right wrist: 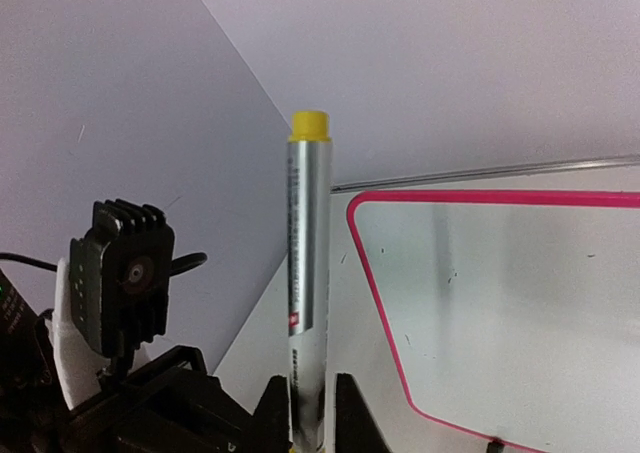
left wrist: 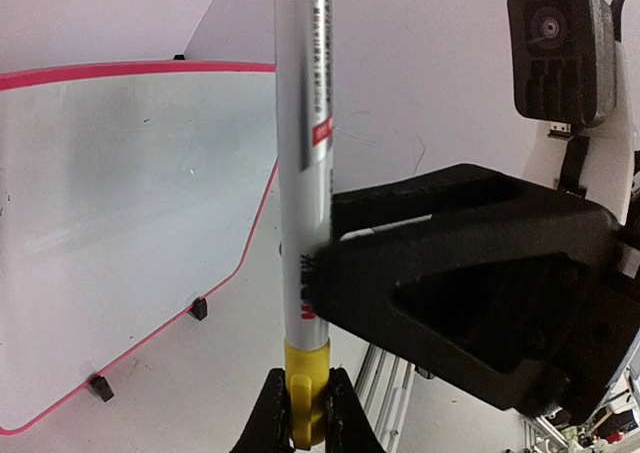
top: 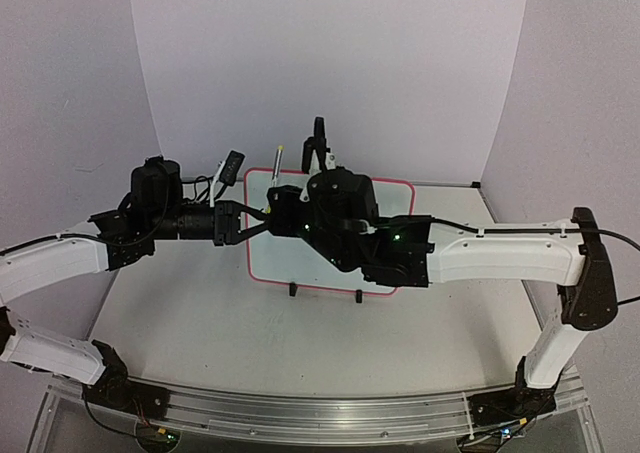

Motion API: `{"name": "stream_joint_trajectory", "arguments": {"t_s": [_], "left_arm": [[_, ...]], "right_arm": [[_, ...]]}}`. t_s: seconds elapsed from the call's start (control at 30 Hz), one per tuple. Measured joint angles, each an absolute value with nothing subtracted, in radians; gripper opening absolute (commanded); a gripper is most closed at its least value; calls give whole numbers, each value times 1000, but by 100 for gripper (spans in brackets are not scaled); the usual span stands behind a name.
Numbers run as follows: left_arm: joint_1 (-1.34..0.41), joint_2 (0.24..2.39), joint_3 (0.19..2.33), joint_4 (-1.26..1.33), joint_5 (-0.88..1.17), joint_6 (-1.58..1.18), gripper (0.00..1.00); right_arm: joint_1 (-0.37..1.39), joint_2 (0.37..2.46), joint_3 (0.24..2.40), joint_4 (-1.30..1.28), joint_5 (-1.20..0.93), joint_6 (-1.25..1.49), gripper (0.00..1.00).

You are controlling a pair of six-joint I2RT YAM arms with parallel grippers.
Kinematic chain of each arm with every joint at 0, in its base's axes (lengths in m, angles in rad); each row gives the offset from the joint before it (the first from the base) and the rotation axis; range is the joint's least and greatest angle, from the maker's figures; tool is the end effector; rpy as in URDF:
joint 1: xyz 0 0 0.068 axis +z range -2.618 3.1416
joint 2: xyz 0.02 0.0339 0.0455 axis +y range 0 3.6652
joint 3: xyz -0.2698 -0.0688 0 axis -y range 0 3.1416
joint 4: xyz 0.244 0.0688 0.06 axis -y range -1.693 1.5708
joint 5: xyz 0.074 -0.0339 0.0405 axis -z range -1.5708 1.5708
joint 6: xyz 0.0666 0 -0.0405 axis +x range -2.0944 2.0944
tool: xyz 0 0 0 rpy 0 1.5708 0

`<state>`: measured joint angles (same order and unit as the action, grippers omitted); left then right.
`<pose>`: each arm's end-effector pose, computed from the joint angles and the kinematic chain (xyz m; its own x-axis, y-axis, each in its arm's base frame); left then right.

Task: Write a sentence on the whiteboard
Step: Pass from the right arm to the left, then open the pen cap from the whiteboard marker.

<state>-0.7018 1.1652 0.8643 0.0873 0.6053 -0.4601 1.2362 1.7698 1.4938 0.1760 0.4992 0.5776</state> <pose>0.1972 -0.2163 0.3191 -0.5694 0.0032 -0.8221 0.7843 0.3018 -0.5420 0.1799 0.4205 0.3560 -0.3949 0.3241 -0.8597 -0.5458 0.6700 0.5032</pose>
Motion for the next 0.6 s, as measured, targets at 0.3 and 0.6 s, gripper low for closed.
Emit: {"name": "stream_joint_trajectory", "arguments": {"t_s": [0.3,0.6], "left_arm": [[-699,1190,1038,-280,622,-250,0],[-744,1327,1170,-653,679,11,0]], "right_arm": [[1192,1601,1471,-83,427,437,85],[1045,1507,1538,-454,85,351,93]]}}
